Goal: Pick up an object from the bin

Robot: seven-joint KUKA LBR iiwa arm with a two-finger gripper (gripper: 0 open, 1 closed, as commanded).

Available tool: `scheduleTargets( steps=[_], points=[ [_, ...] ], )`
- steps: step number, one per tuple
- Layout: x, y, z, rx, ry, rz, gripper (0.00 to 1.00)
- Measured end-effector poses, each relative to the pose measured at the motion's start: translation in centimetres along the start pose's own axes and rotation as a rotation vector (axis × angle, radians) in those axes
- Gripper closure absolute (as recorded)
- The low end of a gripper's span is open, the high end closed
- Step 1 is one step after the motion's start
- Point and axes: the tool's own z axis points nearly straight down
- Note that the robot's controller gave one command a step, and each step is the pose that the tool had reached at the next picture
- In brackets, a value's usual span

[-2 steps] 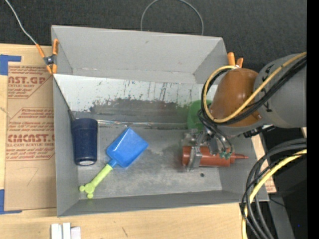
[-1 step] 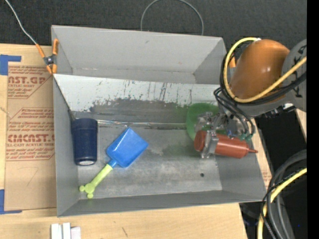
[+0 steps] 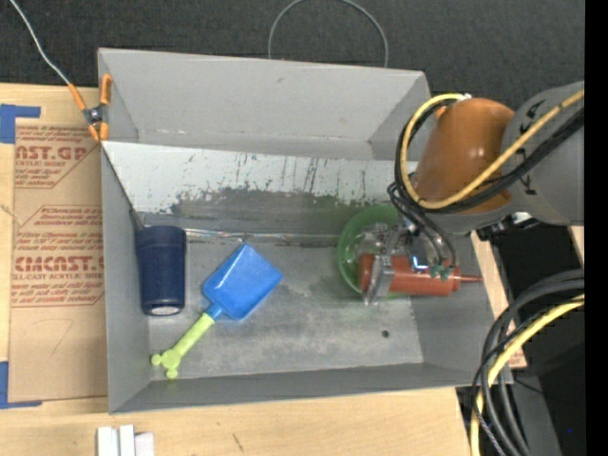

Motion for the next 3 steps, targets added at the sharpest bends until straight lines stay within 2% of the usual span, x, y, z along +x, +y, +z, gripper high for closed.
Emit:
scheduleTargets(
  steps=[1,2,3],
  points=[
    [1.3,0.3,-6.1,0.000,0.012,0.004,1.00],
    [-1.6,3.1,6.9,-0.005,-0.003,-0.033,1.00],
    [-1.6,3.1,6.9,-0.005,-0.003,-0.033,1.00]
  ],
)
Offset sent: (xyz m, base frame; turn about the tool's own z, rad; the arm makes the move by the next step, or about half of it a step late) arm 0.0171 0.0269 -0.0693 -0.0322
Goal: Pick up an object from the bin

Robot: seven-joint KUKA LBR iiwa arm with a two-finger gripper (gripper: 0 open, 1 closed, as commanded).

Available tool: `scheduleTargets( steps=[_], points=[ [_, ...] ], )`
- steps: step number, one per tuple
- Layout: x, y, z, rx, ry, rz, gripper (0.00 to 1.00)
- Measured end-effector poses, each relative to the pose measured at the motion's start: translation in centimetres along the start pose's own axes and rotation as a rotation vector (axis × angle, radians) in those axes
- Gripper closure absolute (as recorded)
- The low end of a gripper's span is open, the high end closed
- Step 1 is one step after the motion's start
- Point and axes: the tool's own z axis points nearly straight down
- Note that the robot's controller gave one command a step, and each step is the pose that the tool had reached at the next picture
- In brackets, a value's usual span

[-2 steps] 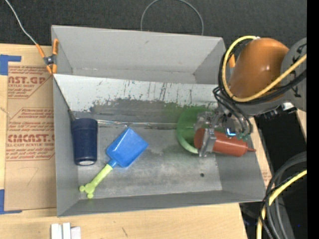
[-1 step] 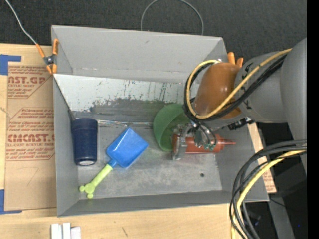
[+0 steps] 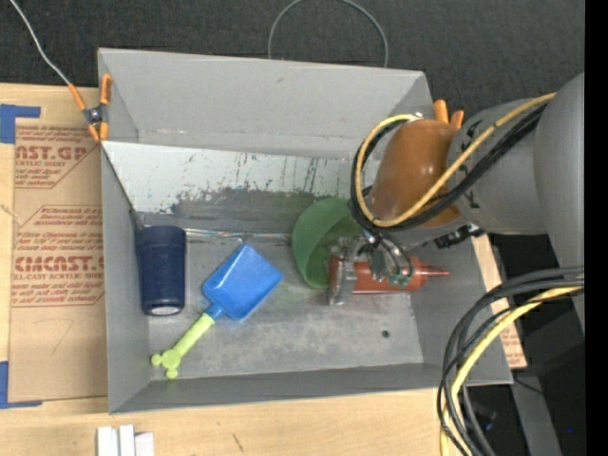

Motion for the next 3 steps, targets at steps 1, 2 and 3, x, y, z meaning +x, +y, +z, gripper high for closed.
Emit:
scheduleTargets(
  steps=[1,2,3],
  points=[
    [-0.2,0.2,-9.6,0.001,0.003,-0.002,1.00],
    [0.0,-0.4,-3.9,0.000,-0.006,0.007,1.00],
    [-0.1,-0.4,-9.2,-0.001,0.004,0.030,1.00]
  ],
)
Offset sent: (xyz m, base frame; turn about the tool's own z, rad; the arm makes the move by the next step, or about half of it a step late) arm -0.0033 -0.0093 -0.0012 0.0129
